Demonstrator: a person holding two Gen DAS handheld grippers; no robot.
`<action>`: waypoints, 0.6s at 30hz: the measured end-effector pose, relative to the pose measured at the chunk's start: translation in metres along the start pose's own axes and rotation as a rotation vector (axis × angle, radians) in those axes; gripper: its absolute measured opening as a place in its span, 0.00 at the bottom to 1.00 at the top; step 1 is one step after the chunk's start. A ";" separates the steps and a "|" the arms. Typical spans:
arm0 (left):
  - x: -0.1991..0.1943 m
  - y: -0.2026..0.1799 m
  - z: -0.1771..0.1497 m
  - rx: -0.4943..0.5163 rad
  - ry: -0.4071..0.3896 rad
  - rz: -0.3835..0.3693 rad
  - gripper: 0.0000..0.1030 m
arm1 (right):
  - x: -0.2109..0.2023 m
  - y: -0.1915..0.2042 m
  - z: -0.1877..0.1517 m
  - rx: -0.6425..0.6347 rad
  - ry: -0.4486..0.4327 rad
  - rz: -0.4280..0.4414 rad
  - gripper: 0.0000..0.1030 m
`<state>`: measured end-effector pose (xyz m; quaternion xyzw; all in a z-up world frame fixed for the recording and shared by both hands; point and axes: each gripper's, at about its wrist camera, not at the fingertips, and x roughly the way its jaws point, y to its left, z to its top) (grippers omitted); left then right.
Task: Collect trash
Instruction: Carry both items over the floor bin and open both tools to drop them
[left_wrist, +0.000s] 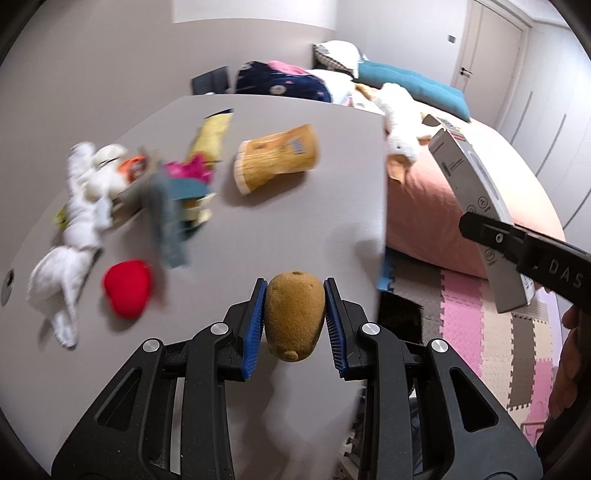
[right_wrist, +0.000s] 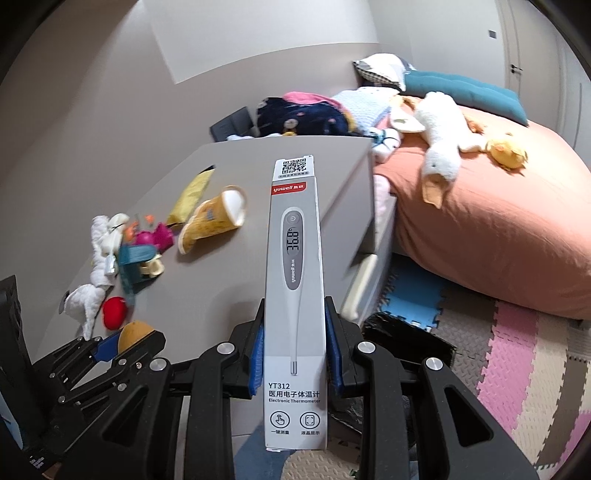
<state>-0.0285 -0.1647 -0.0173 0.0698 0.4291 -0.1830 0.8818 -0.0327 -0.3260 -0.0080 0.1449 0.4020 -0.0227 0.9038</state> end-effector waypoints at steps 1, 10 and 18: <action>0.002 -0.007 0.002 0.010 0.002 -0.009 0.30 | -0.001 -0.006 -0.001 0.007 0.000 -0.009 0.28; 0.014 -0.070 0.013 0.120 0.020 -0.096 0.30 | -0.011 -0.055 -0.007 0.077 -0.001 -0.078 0.28; 0.023 -0.117 0.006 0.242 0.063 -0.142 0.95 | -0.029 -0.103 -0.011 0.216 -0.040 -0.171 0.68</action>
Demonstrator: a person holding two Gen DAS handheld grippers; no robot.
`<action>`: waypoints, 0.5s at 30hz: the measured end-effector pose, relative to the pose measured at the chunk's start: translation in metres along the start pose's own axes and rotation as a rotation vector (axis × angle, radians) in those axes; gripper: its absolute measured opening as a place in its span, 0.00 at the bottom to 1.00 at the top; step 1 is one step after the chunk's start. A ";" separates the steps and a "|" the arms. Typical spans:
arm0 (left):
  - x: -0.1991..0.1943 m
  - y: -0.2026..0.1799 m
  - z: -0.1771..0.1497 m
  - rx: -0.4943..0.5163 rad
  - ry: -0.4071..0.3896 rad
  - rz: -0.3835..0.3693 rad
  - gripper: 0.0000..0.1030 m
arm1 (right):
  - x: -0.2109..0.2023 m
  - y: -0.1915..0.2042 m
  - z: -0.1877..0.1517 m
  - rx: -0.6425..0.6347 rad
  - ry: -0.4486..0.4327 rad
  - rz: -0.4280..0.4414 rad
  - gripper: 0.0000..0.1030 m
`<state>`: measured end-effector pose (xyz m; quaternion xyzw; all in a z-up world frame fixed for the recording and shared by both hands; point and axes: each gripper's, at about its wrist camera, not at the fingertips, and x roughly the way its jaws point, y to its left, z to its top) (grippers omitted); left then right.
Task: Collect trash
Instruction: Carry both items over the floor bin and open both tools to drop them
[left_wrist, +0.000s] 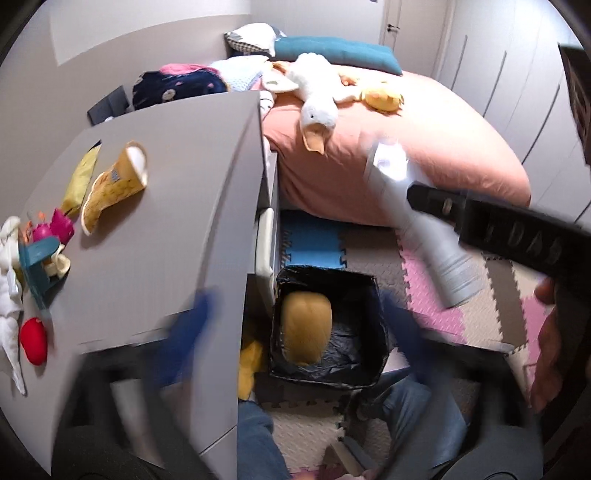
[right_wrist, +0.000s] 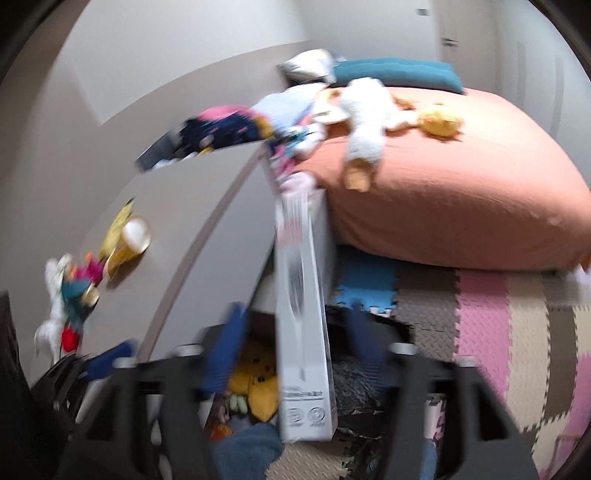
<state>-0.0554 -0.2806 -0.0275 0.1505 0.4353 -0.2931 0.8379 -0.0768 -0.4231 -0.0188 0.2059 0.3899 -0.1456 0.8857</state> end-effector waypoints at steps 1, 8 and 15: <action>0.001 -0.004 0.000 0.015 -0.001 0.002 0.95 | -0.003 -0.008 0.002 0.024 -0.014 -0.019 0.68; 0.012 0.000 0.005 -0.022 0.031 -0.019 0.95 | -0.009 -0.028 0.009 0.069 -0.038 -0.052 0.70; 0.000 0.013 0.003 -0.053 -0.012 -0.027 0.95 | -0.005 -0.018 0.010 0.042 -0.028 -0.040 0.70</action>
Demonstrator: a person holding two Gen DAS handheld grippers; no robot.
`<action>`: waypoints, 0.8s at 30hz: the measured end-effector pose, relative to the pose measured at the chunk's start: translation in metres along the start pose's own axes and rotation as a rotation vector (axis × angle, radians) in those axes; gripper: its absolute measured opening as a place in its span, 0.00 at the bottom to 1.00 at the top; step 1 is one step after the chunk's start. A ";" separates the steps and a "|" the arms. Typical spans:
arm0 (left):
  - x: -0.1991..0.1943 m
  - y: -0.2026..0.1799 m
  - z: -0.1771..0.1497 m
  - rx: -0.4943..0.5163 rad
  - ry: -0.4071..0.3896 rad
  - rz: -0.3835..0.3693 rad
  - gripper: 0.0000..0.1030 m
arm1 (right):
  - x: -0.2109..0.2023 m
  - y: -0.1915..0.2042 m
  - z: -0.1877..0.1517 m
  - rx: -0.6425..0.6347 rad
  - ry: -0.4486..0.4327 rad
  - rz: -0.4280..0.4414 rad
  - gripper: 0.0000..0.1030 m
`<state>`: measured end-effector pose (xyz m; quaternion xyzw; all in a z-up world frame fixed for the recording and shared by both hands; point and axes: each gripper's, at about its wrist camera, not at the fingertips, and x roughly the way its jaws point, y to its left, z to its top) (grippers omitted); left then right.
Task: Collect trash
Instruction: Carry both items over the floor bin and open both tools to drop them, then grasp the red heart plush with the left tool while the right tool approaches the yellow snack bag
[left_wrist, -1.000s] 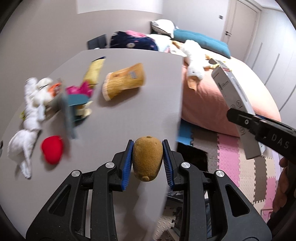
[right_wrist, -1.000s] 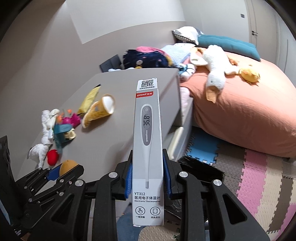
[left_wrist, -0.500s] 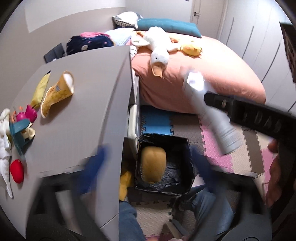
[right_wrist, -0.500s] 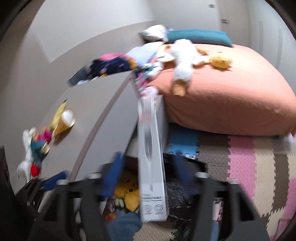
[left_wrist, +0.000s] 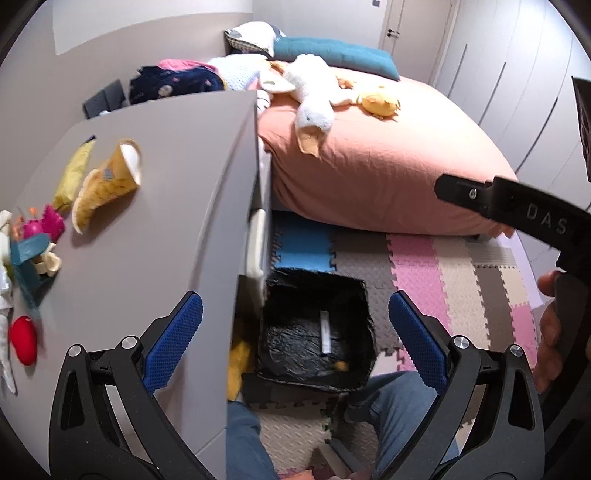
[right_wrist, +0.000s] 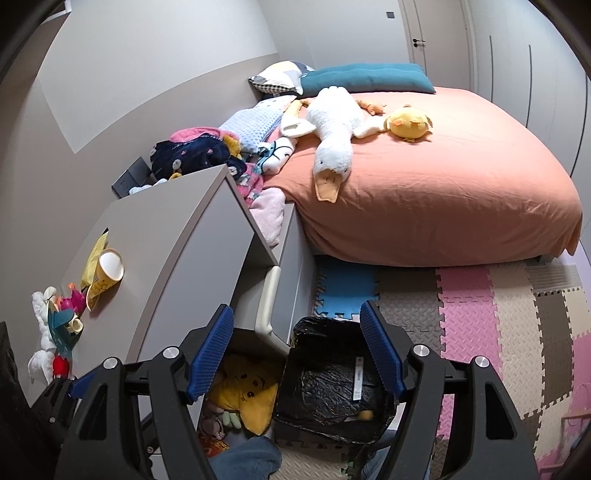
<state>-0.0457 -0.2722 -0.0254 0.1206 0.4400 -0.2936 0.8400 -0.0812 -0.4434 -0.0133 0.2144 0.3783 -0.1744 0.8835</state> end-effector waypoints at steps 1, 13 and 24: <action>-0.002 0.002 0.000 -0.004 -0.013 0.007 0.95 | 0.000 0.003 0.000 -0.006 0.002 0.003 0.70; -0.030 0.050 -0.009 -0.090 -0.077 0.076 0.95 | 0.014 0.057 -0.005 -0.088 0.026 0.053 0.70; -0.048 0.109 -0.024 -0.148 -0.095 0.175 0.95 | 0.028 0.121 -0.013 -0.185 0.044 0.117 0.70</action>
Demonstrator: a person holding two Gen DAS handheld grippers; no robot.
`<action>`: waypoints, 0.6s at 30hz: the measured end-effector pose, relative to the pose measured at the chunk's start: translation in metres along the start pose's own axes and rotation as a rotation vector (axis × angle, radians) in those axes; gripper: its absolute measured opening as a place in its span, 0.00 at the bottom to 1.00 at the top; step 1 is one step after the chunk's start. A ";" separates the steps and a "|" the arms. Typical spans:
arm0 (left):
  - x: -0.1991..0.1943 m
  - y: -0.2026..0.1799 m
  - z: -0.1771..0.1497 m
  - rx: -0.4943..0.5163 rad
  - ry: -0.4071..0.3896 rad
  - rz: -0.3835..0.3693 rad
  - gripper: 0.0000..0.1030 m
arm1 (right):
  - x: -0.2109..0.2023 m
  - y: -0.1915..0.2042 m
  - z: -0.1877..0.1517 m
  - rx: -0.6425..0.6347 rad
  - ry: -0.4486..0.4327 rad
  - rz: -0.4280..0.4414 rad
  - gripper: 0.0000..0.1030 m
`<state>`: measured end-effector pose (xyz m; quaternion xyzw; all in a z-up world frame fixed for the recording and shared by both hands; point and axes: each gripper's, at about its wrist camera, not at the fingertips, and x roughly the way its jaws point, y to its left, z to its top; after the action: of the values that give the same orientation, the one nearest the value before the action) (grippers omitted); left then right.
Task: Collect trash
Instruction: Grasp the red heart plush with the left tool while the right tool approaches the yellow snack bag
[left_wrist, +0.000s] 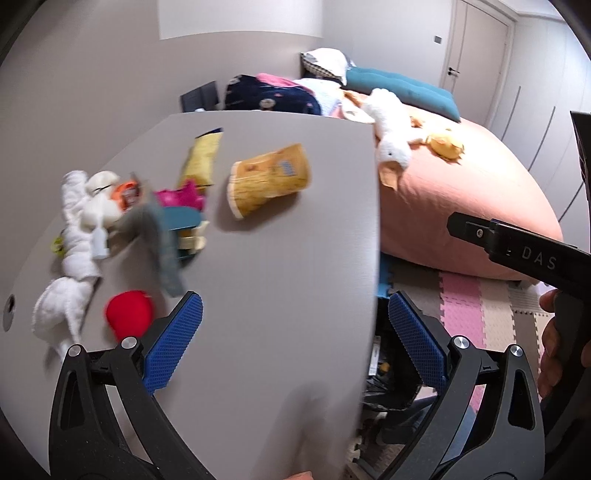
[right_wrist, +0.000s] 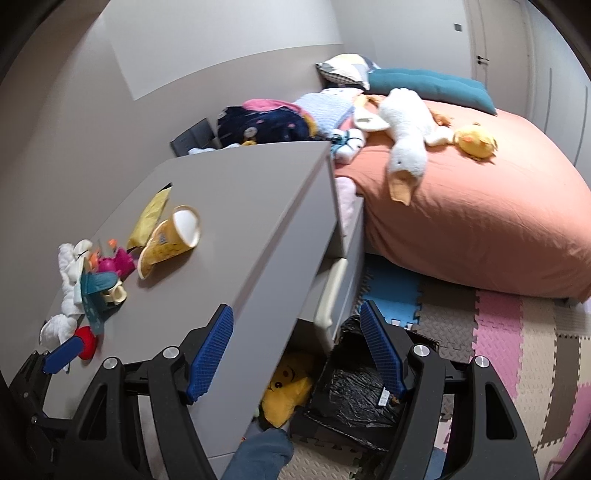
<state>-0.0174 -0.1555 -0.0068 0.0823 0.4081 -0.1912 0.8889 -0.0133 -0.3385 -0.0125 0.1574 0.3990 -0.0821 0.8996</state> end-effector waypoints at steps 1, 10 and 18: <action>-0.002 0.007 0.000 -0.004 -0.007 0.015 0.95 | 0.003 0.007 0.001 -0.009 0.002 0.008 0.70; -0.007 0.056 -0.004 -0.065 -0.040 0.075 0.95 | 0.024 0.049 0.007 -0.056 0.023 0.079 0.70; 0.013 0.093 -0.005 -0.124 -0.004 0.087 0.75 | 0.043 0.075 0.018 -0.064 0.037 0.129 0.73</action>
<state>0.0246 -0.0730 -0.0210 0.0443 0.4134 -0.1271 0.9006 0.0481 -0.2758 -0.0167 0.1555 0.4069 -0.0085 0.9001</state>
